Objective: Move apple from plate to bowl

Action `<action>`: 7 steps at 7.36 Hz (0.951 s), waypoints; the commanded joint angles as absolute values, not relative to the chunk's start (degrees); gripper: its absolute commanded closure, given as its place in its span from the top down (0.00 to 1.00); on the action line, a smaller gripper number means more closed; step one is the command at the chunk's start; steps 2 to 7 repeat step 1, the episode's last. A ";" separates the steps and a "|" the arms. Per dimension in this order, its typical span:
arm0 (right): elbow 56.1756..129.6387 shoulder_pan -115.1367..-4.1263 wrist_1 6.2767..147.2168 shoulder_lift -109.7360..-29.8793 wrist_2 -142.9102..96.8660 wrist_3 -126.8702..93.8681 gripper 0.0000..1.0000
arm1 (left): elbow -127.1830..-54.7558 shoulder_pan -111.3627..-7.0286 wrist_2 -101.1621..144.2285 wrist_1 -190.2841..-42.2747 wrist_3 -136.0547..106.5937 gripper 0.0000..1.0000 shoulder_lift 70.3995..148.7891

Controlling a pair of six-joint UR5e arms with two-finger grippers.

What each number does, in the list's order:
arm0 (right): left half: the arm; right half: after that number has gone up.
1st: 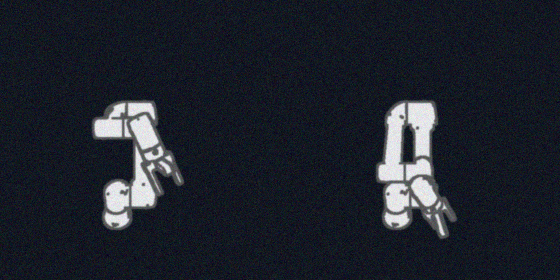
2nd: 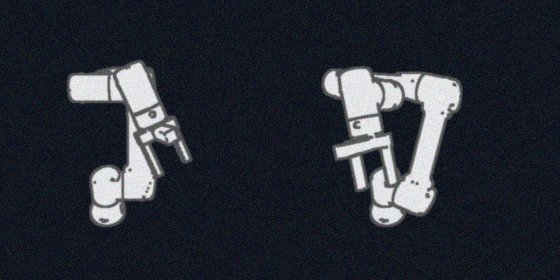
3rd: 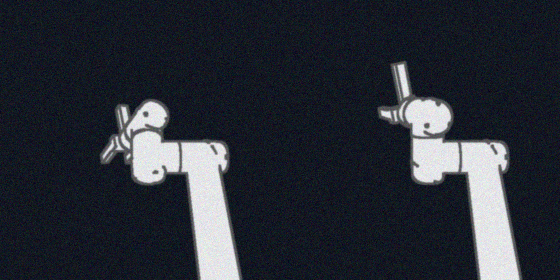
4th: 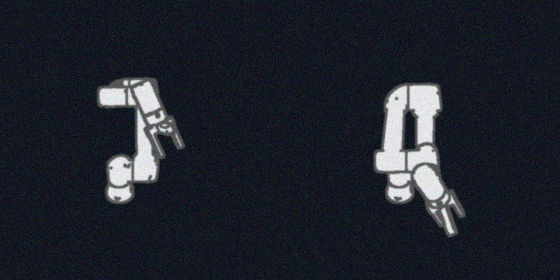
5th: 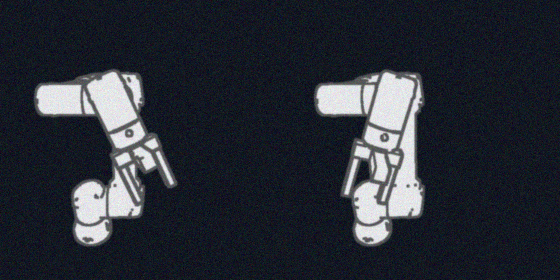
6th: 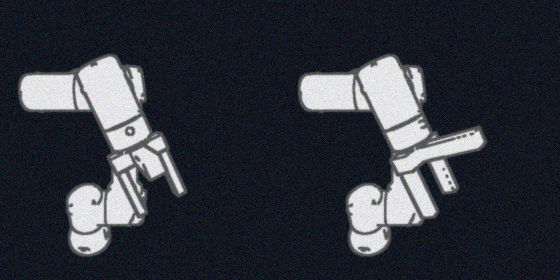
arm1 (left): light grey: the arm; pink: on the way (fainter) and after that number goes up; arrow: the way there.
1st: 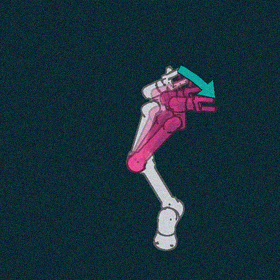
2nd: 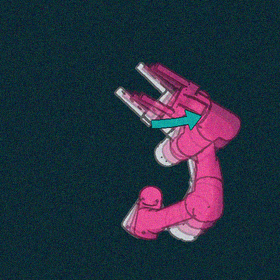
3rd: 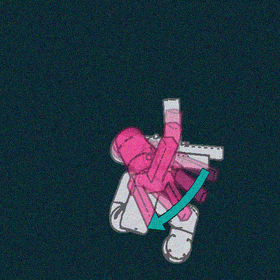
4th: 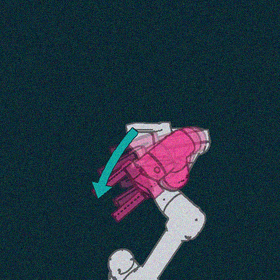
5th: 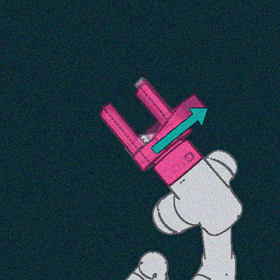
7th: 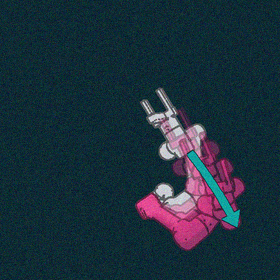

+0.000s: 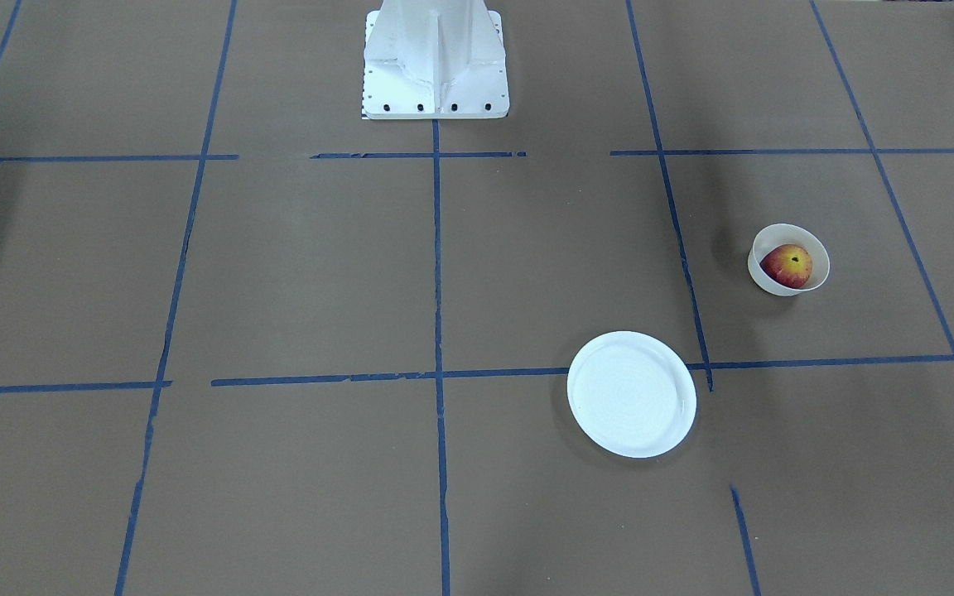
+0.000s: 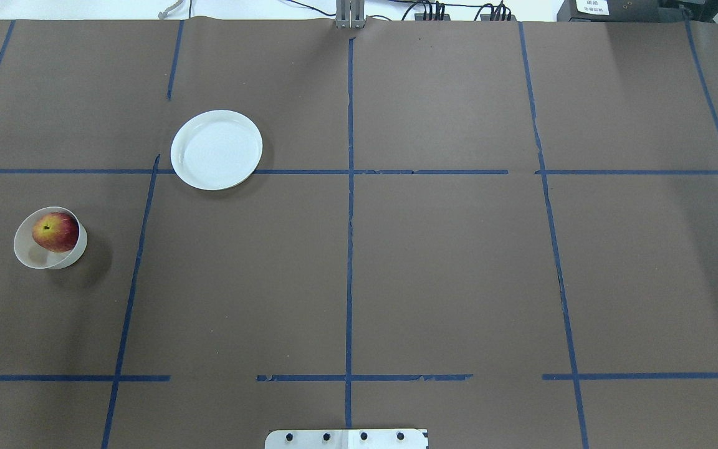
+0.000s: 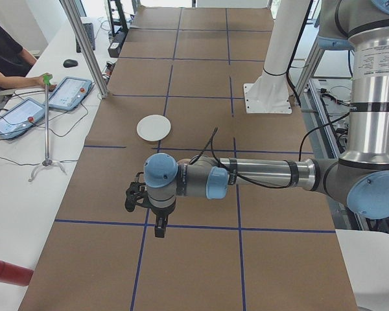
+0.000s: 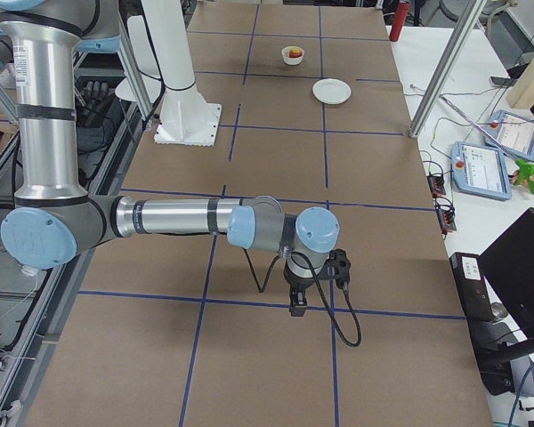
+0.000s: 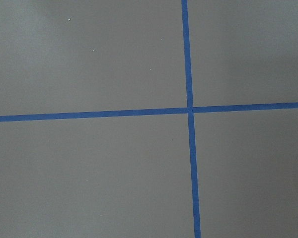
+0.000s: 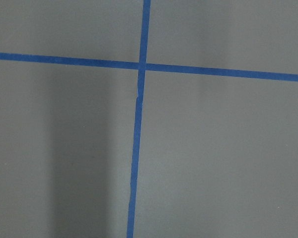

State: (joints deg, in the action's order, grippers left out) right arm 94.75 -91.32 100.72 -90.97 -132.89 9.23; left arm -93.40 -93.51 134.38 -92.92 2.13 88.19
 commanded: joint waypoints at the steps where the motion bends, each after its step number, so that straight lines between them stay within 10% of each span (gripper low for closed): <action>1: 94.75 -91.32 100.72 -90.97 -132.89 9.23 1.00 | -93.34 -93.52 134.38 -92.99 2.11 1.00 88.15; 7: 94.75 -91.32 100.72 -90.97 -132.89 9.23 1.00 | -93.34 -93.52 134.38 -92.99 2.11 1.00 88.15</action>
